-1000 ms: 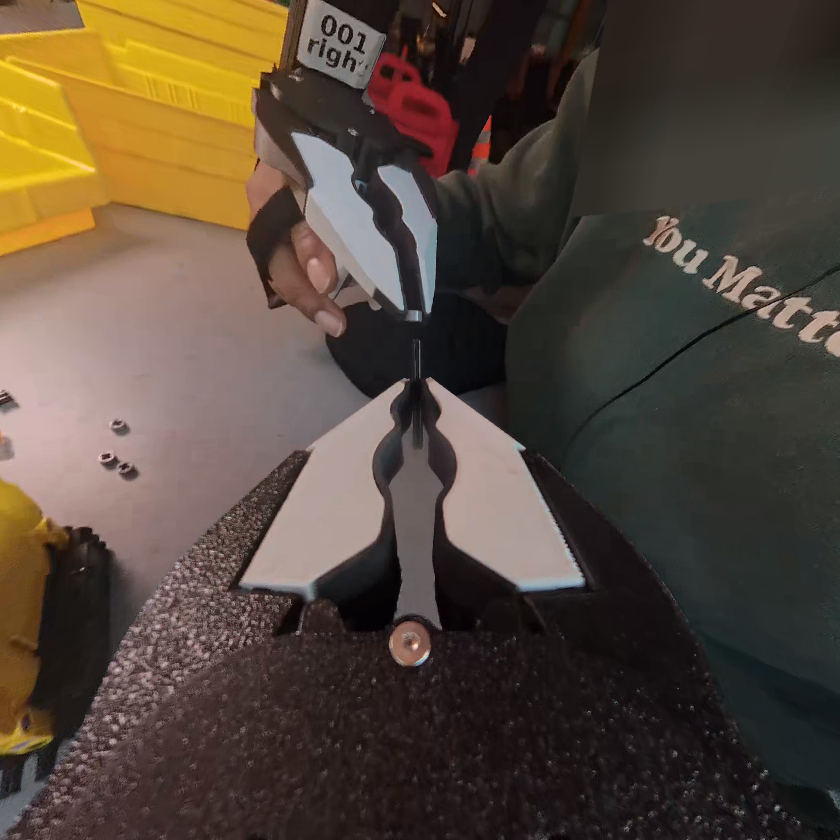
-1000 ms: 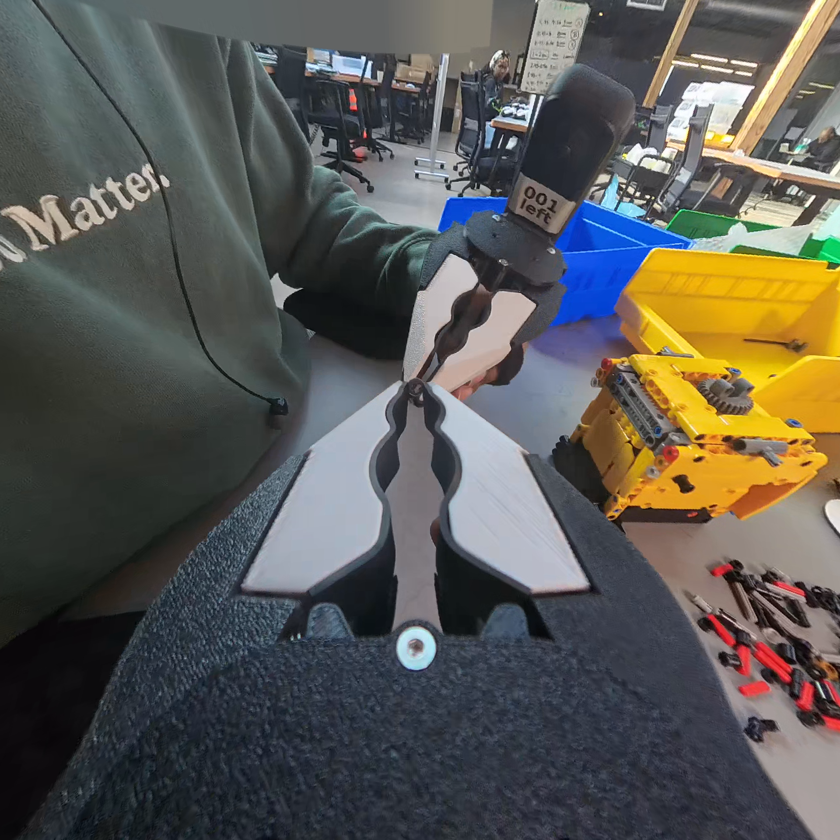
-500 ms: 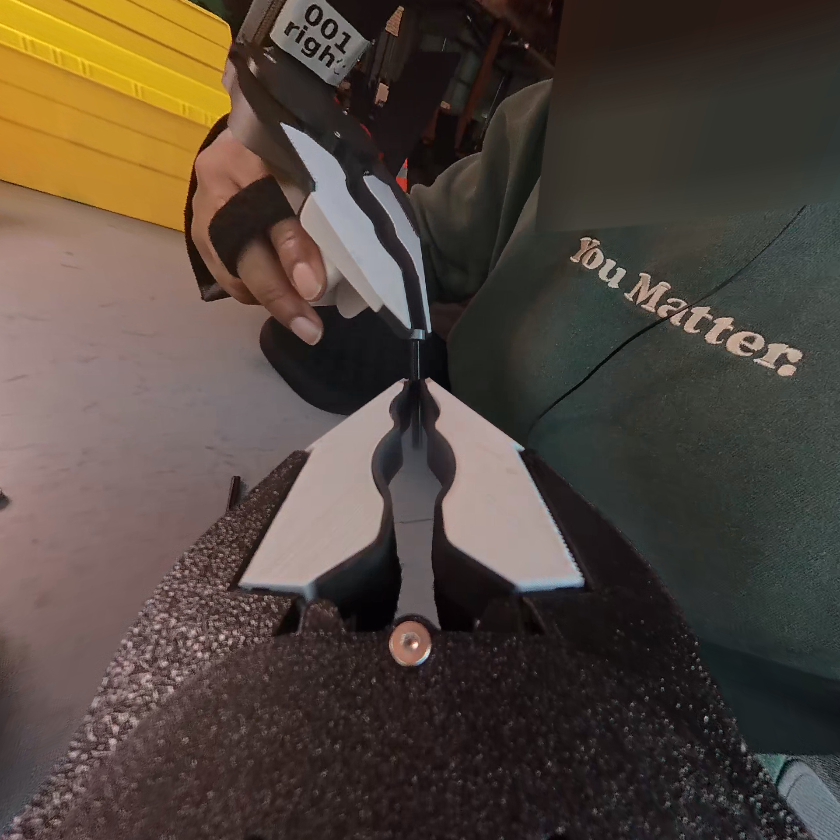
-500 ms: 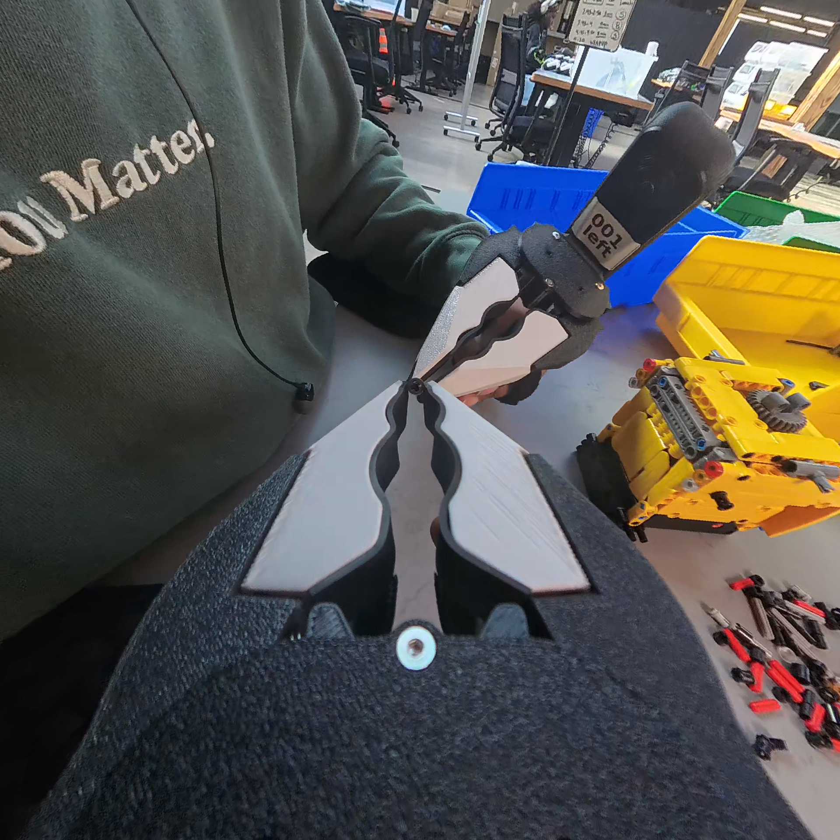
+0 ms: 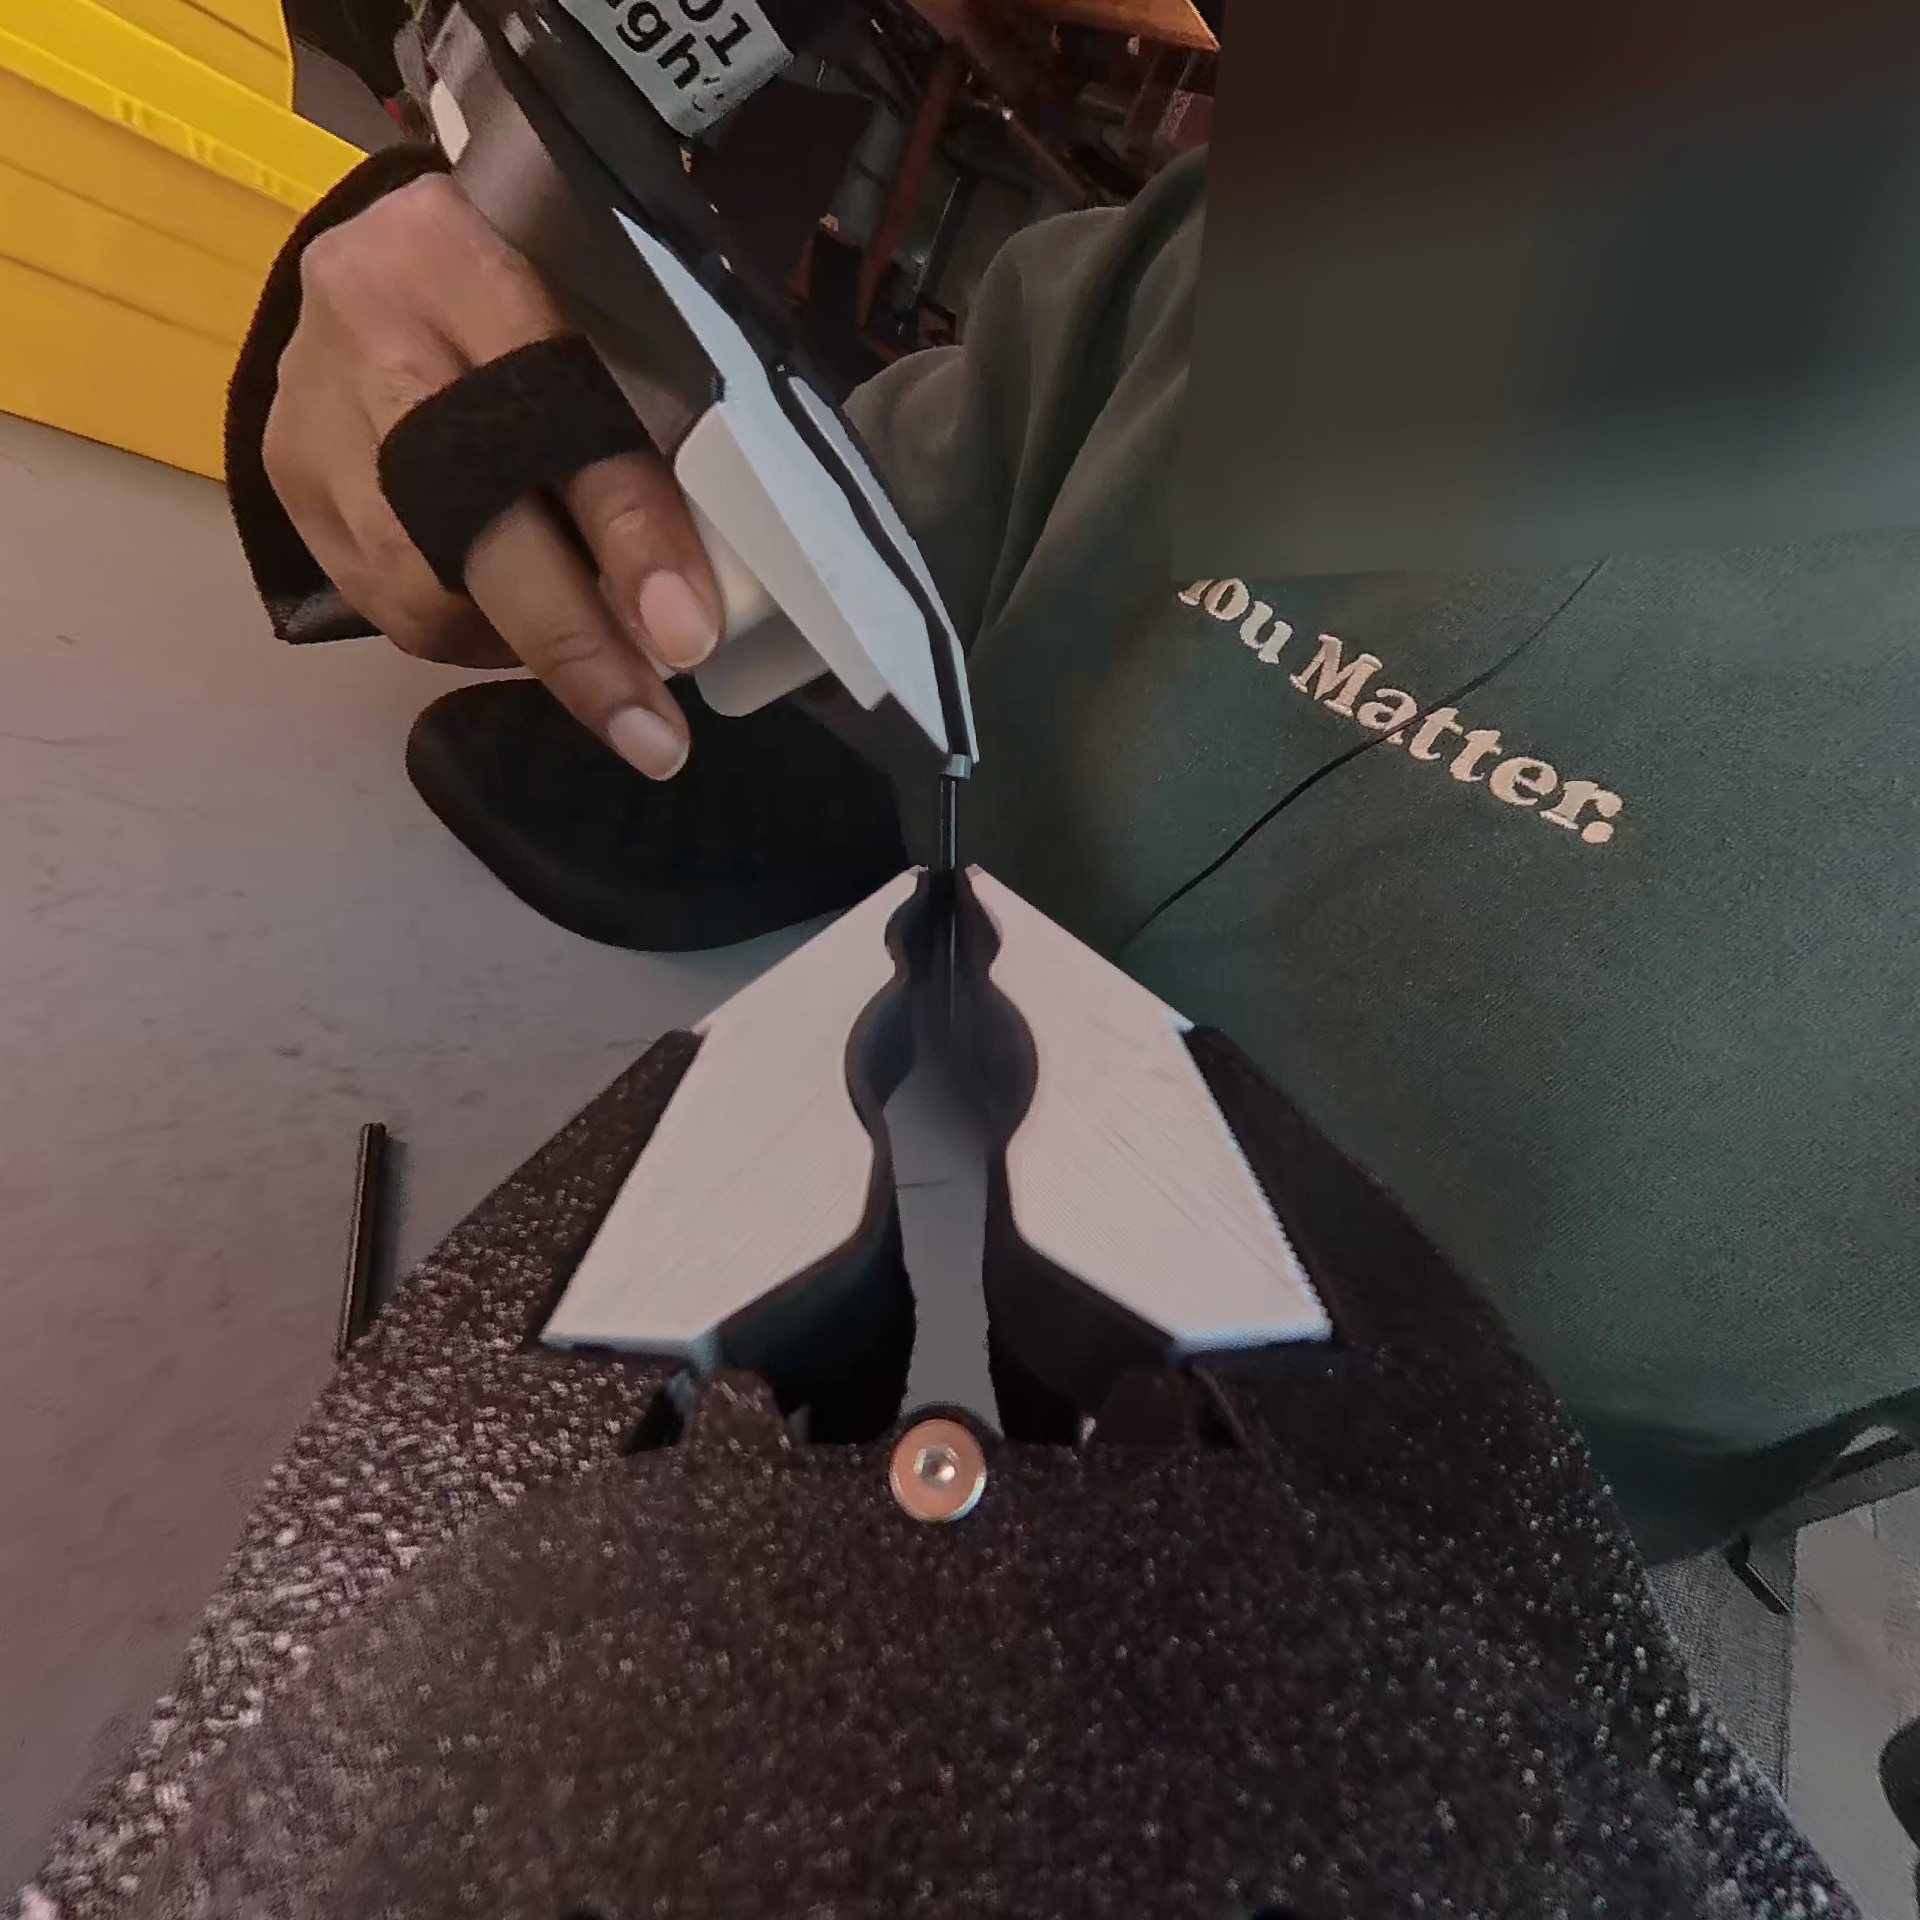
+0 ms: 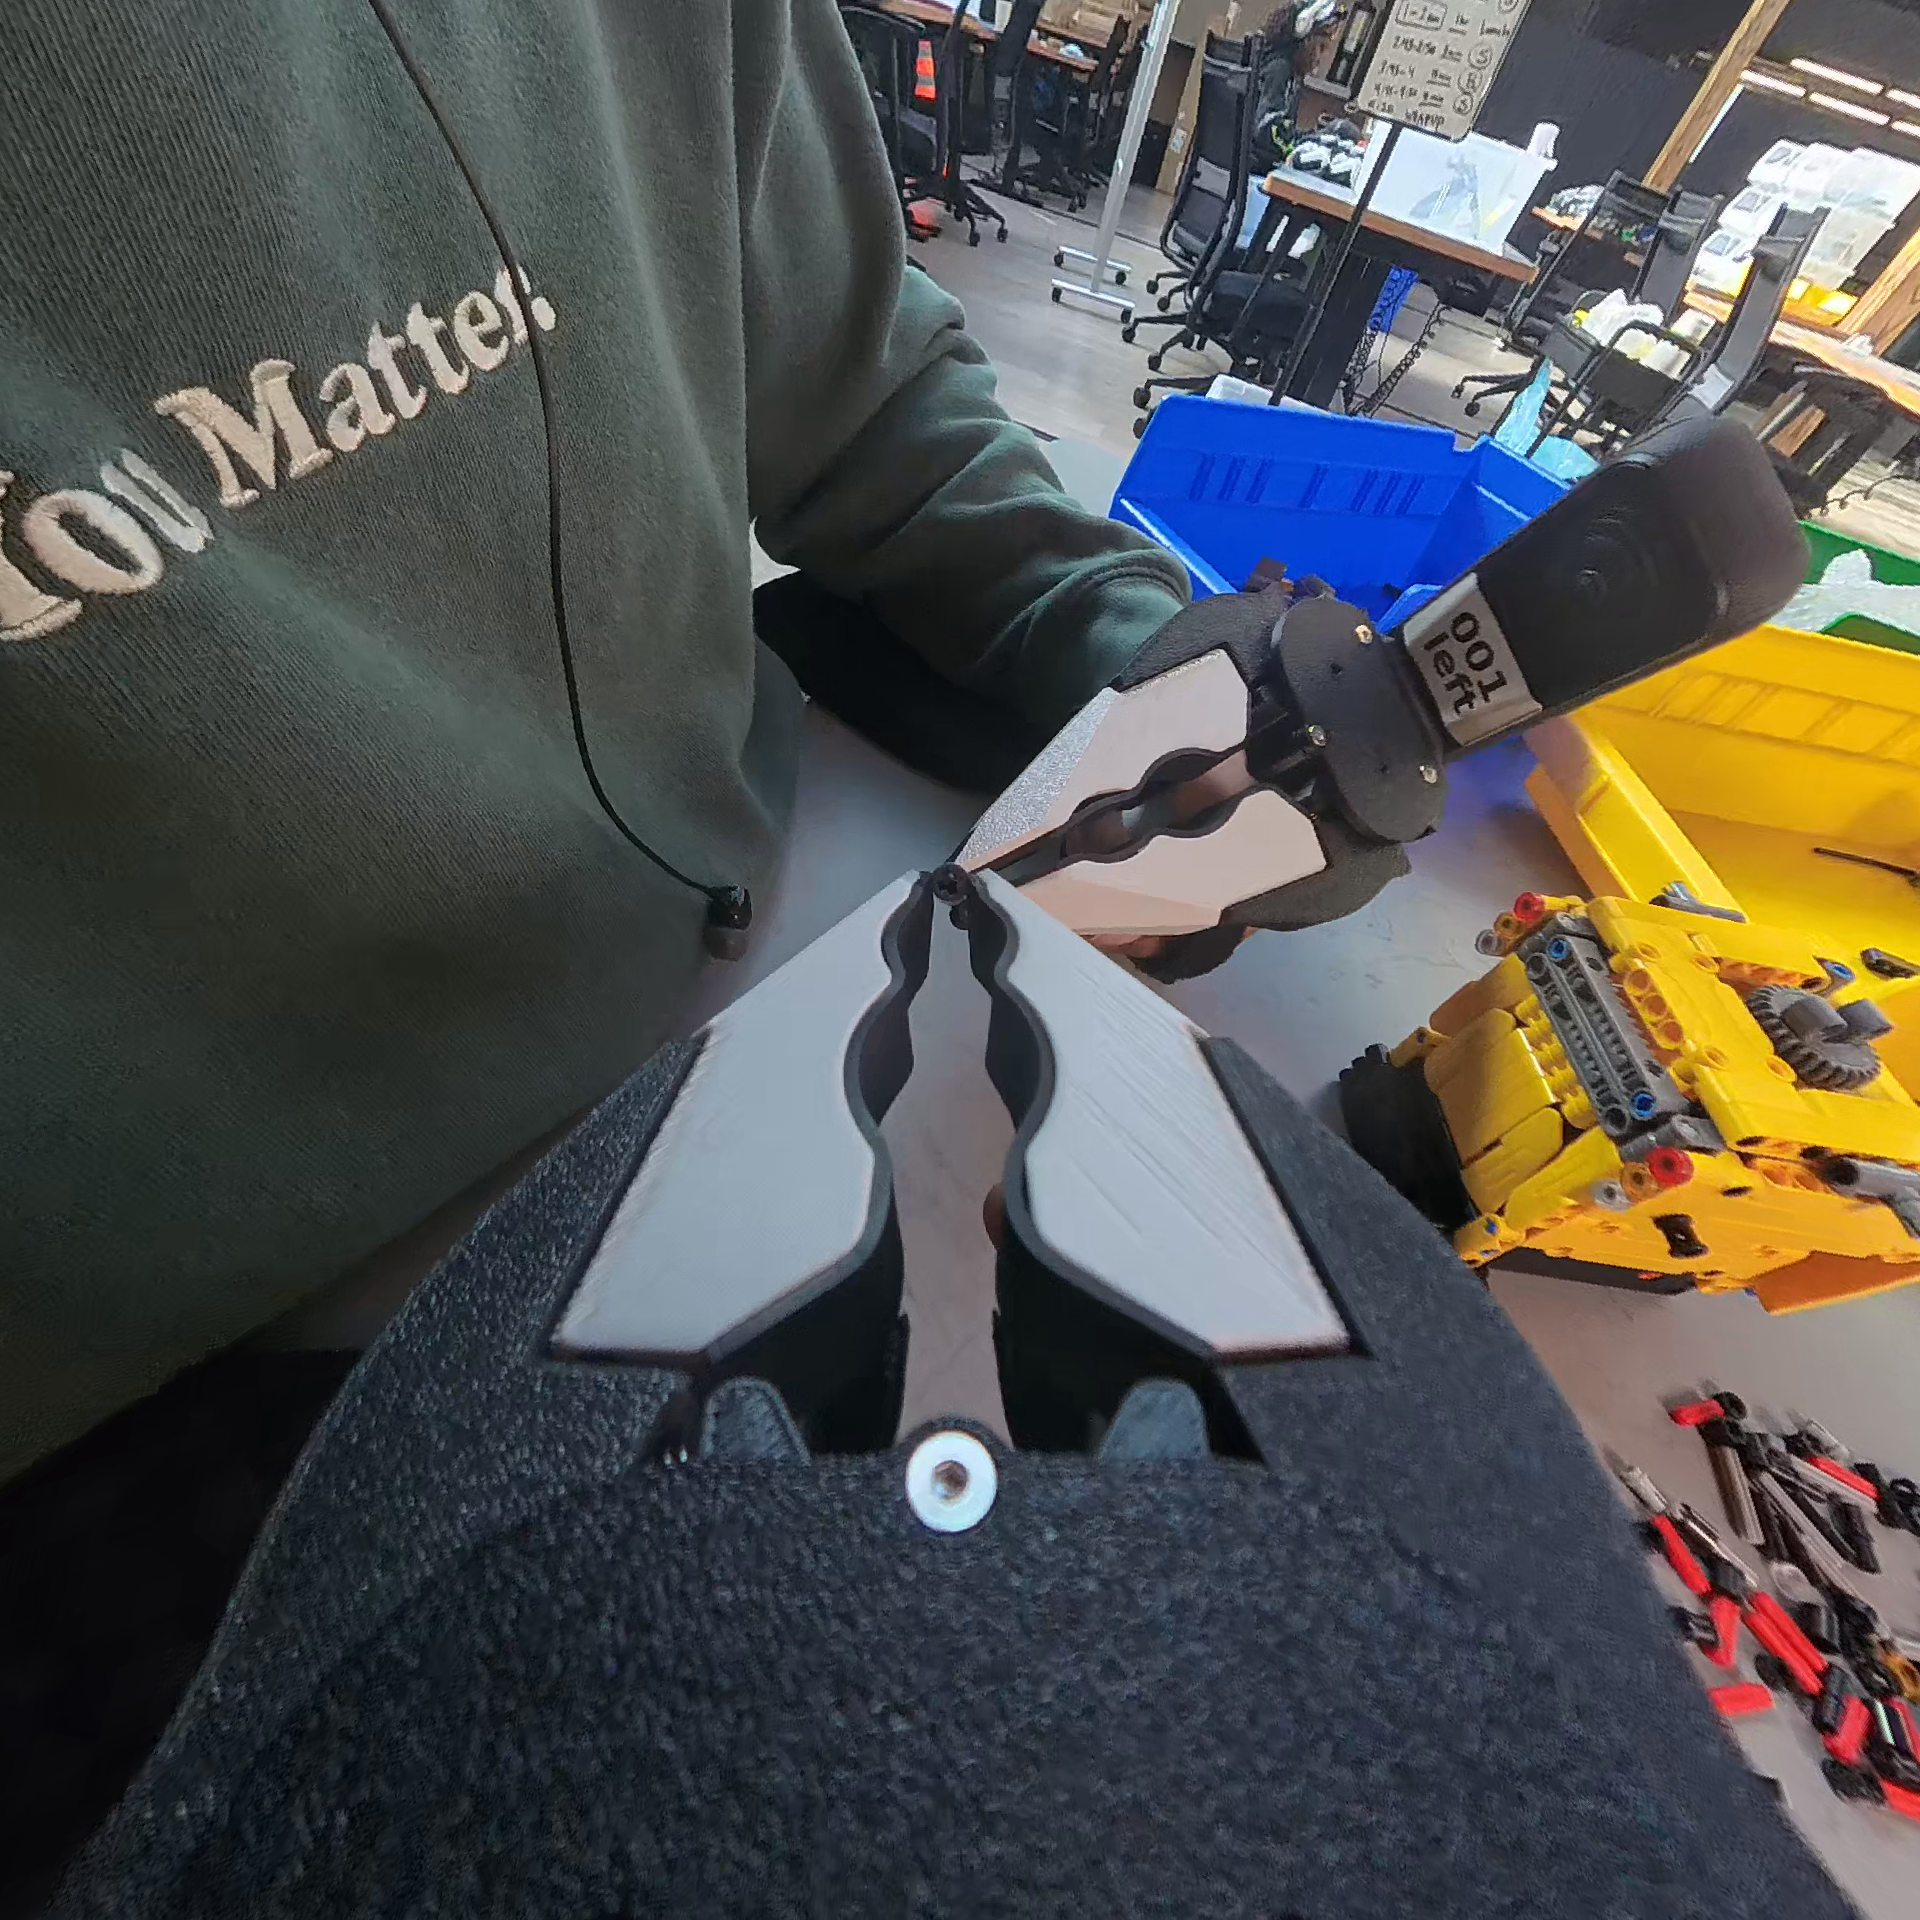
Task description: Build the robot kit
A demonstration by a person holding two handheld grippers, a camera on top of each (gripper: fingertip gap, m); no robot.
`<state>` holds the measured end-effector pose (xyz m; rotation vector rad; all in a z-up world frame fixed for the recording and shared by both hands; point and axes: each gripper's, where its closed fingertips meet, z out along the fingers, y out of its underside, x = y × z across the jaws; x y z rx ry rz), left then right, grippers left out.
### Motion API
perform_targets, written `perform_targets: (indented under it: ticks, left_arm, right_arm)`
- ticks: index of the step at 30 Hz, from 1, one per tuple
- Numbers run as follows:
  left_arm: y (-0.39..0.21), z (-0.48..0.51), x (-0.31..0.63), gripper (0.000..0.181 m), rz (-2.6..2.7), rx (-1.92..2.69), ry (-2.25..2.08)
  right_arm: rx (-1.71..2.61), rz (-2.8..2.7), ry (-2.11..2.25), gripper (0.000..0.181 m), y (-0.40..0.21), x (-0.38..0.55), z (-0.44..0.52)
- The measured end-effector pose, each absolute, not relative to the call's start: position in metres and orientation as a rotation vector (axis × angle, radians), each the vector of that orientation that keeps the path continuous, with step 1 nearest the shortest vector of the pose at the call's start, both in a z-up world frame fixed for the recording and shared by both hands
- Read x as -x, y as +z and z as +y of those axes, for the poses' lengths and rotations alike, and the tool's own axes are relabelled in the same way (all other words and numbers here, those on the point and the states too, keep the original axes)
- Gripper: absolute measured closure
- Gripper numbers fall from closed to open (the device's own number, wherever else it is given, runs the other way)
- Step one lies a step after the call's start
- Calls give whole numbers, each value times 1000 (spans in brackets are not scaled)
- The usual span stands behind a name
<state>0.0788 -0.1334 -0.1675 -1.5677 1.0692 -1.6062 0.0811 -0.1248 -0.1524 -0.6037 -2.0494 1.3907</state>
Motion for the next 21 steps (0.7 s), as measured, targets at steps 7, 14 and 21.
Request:
perform_targets:
  ticks: [7,14,21]
  left_arm:
    - [-164,-137,-79,180,1080,1542,-1644]
    - [-159,-133,-76,180,1048,1501,-1583]
    - [-151,-125,-70,179,1011,1448,-1439]
  right_arm:
    - [601,-2043,1421,175,-150,-82,-129]
    - [632,-2001,1418,175,-144,-78,-125]
    - [689,-1936,1421,175,-136,-72,-119]
